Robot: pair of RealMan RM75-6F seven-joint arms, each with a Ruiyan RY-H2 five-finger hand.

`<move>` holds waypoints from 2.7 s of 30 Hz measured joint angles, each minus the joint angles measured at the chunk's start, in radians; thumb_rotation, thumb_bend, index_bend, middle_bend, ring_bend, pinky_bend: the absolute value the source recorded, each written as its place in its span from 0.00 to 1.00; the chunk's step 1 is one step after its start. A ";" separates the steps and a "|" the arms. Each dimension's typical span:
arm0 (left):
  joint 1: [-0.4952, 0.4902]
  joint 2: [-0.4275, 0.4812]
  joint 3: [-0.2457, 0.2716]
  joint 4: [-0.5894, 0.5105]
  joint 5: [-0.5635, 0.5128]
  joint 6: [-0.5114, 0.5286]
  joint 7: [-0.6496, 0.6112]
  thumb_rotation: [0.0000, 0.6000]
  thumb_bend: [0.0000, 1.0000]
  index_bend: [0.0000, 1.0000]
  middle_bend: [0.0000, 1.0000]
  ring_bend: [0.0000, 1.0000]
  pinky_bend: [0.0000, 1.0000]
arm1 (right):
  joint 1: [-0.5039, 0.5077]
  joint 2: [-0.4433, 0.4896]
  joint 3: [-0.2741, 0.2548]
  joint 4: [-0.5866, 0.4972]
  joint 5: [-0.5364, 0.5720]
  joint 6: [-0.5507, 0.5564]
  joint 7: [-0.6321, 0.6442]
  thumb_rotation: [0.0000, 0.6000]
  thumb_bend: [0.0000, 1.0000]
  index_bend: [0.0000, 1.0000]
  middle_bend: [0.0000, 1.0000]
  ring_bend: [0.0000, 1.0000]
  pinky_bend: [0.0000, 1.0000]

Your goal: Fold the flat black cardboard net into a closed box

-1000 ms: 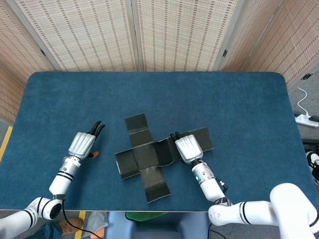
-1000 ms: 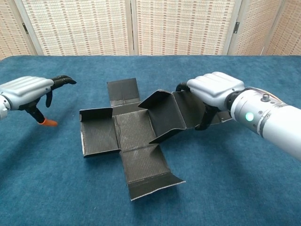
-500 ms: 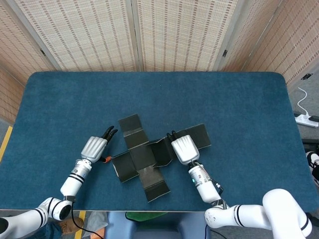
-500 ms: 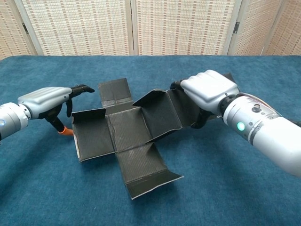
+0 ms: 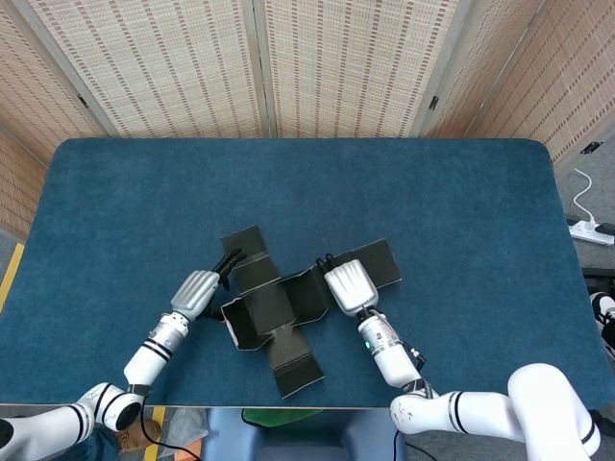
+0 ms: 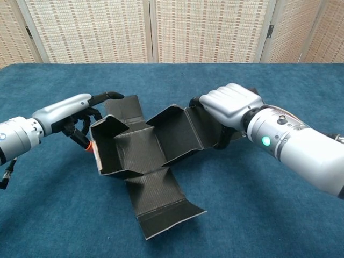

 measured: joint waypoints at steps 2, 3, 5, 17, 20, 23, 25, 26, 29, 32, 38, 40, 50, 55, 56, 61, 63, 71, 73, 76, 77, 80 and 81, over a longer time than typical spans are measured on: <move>0.000 0.001 0.004 -0.001 0.027 0.035 -0.012 1.00 0.18 0.00 0.00 0.47 0.67 | 0.014 0.016 0.007 -0.016 0.014 -0.026 -0.026 1.00 0.22 0.51 0.45 0.73 1.00; 0.000 0.001 0.007 -0.001 0.040 0.050 -0.013 1.00 0.18 0.00 0.00 0.47 0.67 | 0.021 0.025 0.009 -0.023 0.021 -0.038 -0.039 1.00 0.22 0.51 0.45 0.73 1.00; -0.003 0.002 0.013 0.000 0.070 0.081 -0.011 1.00 0.18 0.00 0.00 0.47 0.66 | 0.043 0.046 0.013 -0.041 0.035 -0.070 -0.074 1.00 0.22 0.51 0.45 0.73 1.00; -0.082 0.036 0.033 -0.034 0.073 -0.042 0.015 1.00 0.18 0.00 0.00 0.45 0.64 | 0.168 0.151 -0.028 -0.128 -0.031 -0.167 -0.230 1.00 0.23 0.51 0.48 0.74 1.00; -0.101 0.051 0.037 -0.043 0.057 -0.094 0.006 1.00 0.18 0.00 0.00 0.45 0.63 | 0.184 0.167 -0.047 -0.131 -0.074 -0.182 -0.240 1.00 0.23 0.51 0.48 0.74 1.00; -0.119 0.070 0.044 -0.060 0.048 -0.145 -0.032 1.00 0.18 0.00 0.00 0.44 0.61 | 0.199 0.177 -0.063 -0.125 -0.124 -0.201 -0.236 1.00 0.23 0.51 0.48 0.74 1.00; -0.132 0.083 0.051 -0.069 0.048 -0.175 -0.070 1.00 0.18 0.00 0.00 0.44 0.60 | 0.207 0.181 -0.071 -0.115 -0.157 -0.210 -0.228 1.00 0.23 0.51 0.48 0.74 1.00; -0.141 0.092 0.057 -0.073 0.050 -0.194 -0.099 1.00 0.18 0.00 0.00 0.44 0.60 | 0.211 0.182 -0.076 -0.105 -0.181 -0.214 -0.219 1.00 0.23 0.51 0.48 0.74 1.00; -0.163 0.107 0.071 -0.079 0.062 -0.231 -0.182 1.00 0.18 0.00 0.00 0.44 0.60 | 0.220 0.180 -0.085 -0.073 -0.243 -0.221 -0.184 1.00 0.23 0.51 0.48 0.74 1.00; -0.183 0.115 0.086 -0.076 0.083 -0.253 -0.275 1.00 0.18 0.00 0.00 0.44 0.59 | 0.228 0.172 -0.090 -0.032 -0.303 -0.226 -0.135 1.00 0.23 0.51 0.48 0.74 1.00; -0.216 0.112 0.124 -0.043 0.136 -0.263 -0.457 1.00 0.18 0.05 0.02 0.44 0.58 | 0.239 0.140 -0.094 0.049 -0.398 -0.225 -0.058 1.00 0.23 0.51 0.46 0.74 1.00; -0.224 0.107 0.136 -0.028 0.151 -0.261 -0.511 1.00 0.18 0.10 0.08 0.46 0.58 | 0.239 0.127 -0.094 0.069 -0.416 -0.221 -0.043 1.00 0.23 0.50 0.43 0.74 1.00; -0.238 0.068 0.196 0.071 0.195 -0.199 -0.692 1.00 0.18 0.28 0.25 0.50 0.58 | 0.215 0.113 -0.077 0.090 -0.437 -0.211 0.028 1.00 0.23 0.00 0.00 0.67 1.00; -0.235 0.070 0.203 0.073 0.183 -0.190 -0.705 1.00 0.18 0.29 0.26 0.50 0.58 | 0.200 0.131 -0.072 0.072 -0.438 -0.211 0.067 1.00 0.22 0.00 0.00 0.64 1.00; -0.235 0.073 0.204 0.071 0.181 -0.191 -0.707 1.00 0.18 0.29 0.26 0.50 0.58 | 0.197 0.136 -0.071 0.069 -0.441 -0.211 0.079 1.00 0.22 0.00 0.00 0.64 1.00; -0.229 0.085 0.206 0.061 0.162 -0.191 -0.712 1.00 0.18 0.29 0.26 0.50 0.58 | 0.180 0.165 -0.068 0.035 -0.459 -0.196 0.138 1.00 0.22 0.00 0.00 0.64 1.00; -0.224 0.094 0.205 0.053 0.149 -0.191 -0.713 1.00 0.18 0.30 0.26 0.50 0.58 | 0.167 0.189 -0.068 0.004 -0.469 -0.178 0.167 1.00 0.22 0.00 0.00 0.64 1.00; -0.203 0.151 0.196 -0.001 0.122 -0.175 -0.841 1.00 0.18 0.30 0.27 0.50 0.58 | 0.040 0.340 -0.075 -0.171 -0.523 0.014 0.306 1.00 0.22 0.00 0.00 0.64 1.00; -0.200 0.168 0.196 -0.013 0.122 -0.168 -0.901 1.00 0.18 0.30 0.27 0.50 0.58 | -0.002 0.374 -0.079 -0.201 -0.542 0.080 0.361 1.00 0.22 0.00 0.00 0.64 1.00; -0.196 0.199 0.196 -0.035 0.129 -0.150 -1.013 1.00 0.18 0.30 0.27 0.50 0.58 | -0.075 0.422 -0.084 -0.232 -0.575 0.194 0.464 1.00 0.22 0.00 0.00 0.64 1.00; -0.195 0.212 0.197 -0.044 0.134 -0.141 -1.062 1.00 0.18 0.30 0.27 0.50 0.58 | -0.103 0.437 -0.085 -0.240 -0.586 0.235 0.508 1.00 0.22 0.00 0.00 0.64 1.00; -0.194 0.242 0.200 -0.068 0.151 -0.118 -1.195 1.00 0.18 0.30 0.27 0.50 0.58 | -0.164 0.464 -0.088 -0.249 -0.607 0.309 0.613 1.00 0.22 0.00 0.00 0.64 1.00; -0.194 0.251 0.202 -0.075 0.158 -0.109 -1.237 1.00 0.18 0.30 0.27 0.50 0.58 | -0.180 0.469 -0.090 -0.248 -0.613 0.323 0.643 1.00 0.22 0.00 0.00 0.64 1.00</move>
